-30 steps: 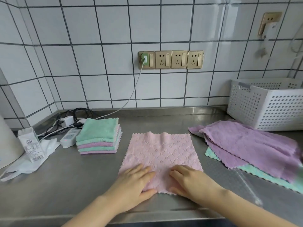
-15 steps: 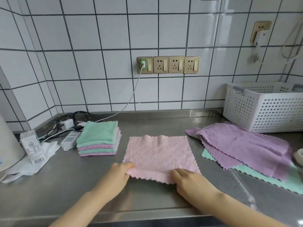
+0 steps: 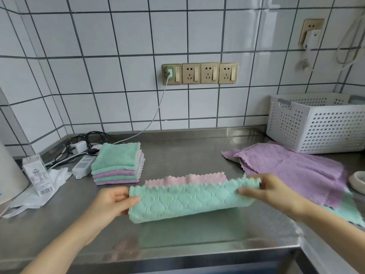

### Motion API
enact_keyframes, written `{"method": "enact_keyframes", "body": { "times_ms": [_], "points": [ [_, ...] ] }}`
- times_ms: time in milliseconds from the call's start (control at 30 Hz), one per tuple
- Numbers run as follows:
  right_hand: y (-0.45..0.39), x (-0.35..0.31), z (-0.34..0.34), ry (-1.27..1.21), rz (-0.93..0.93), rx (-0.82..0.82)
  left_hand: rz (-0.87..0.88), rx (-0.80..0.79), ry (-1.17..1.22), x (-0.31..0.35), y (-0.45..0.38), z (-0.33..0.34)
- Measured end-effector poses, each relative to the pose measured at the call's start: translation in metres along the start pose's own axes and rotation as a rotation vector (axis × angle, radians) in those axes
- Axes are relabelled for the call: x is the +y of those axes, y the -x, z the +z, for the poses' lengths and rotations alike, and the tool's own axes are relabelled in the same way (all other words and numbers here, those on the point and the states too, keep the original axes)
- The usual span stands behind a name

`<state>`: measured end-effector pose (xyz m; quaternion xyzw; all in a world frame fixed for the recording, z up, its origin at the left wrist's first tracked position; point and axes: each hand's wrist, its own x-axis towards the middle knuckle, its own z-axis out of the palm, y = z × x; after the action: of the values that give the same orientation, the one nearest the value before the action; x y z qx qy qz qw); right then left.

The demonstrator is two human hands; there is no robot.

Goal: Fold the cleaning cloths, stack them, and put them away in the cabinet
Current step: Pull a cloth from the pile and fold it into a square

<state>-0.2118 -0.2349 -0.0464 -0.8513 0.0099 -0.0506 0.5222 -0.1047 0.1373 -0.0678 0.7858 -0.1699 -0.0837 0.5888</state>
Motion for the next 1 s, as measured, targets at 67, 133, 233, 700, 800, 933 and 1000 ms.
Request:
{"method": "enact_keyframes", "body": {
  "times_ms": [67, 133, 233, 700, 800, 933, 1000],
  "points": [
    [-0.022, 0.003, 0.000, -0.155, 0.083, 0.106, -0.048, 0.071, 0.012, 0.004, -0.016, 0.008],
    [-0.047, 0.013, 0.007, -0.070, 0.173, 0.198, -0.094, 0.136, -0.059, -0.002, -0.040, 0.015],
    [-0.077, 0.031, 0.022, 0.125, 0.269, 0.265, -0.113, 0.225, -0.185, -0.020, -0.075, 0.024],
    [-0.099, 0.055, 0.037, 0.394, 0.308, 0.378, -0.080, 0.368, -0.560, -0.049, -0.100, 0.037],
    [-0.103, 0.053, 0.037, 0.454, 0.381, 0.342, -0.106, 0.383, -0.596, -0.051, -0.103, 0.040],
    [-0.106, 0.053, 0.035, 0.450, 0.410, 0.340, -0.091, 0.400, -0.604, -0.053, -0.105, 0.043],
    [-0.107, 0.054, 0.036, 0.444, 0.417, 0.351, -0.087, 0.418, -0.603, -0.054, -0.105, 0.043]
  ]
}}
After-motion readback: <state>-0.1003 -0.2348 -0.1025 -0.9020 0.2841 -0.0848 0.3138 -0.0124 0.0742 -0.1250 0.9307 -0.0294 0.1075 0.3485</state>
